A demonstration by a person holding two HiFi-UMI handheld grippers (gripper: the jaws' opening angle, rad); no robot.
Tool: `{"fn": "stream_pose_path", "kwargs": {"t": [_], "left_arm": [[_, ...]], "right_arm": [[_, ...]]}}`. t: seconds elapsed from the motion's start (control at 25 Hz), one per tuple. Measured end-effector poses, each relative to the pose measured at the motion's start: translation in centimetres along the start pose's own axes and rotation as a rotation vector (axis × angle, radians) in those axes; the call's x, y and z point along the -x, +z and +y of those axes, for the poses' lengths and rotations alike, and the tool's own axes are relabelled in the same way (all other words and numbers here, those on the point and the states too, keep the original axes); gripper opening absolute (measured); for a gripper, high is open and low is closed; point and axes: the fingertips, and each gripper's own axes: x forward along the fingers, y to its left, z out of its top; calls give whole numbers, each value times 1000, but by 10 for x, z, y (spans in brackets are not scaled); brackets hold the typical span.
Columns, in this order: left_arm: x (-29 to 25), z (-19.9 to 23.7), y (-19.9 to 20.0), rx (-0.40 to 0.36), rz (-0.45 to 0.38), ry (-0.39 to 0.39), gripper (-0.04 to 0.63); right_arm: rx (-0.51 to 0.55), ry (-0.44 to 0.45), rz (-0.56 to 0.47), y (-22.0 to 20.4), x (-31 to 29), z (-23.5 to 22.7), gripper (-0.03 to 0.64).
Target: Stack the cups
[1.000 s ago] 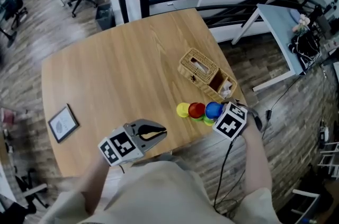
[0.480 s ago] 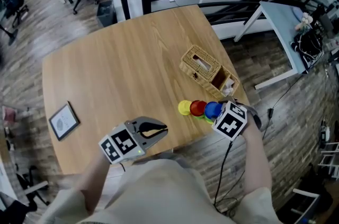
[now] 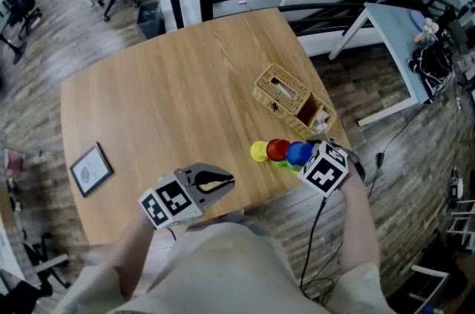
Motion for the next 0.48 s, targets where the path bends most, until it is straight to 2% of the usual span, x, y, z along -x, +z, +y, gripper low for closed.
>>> {"fn": "stream_pose_path", "kwargs": {"t": [0.48], "left_arm": [[1, -3, 9, -30, -4, 1, 38]], "right_arm": [[-62, -21, -124, 8, 28, -2, 299]]}}
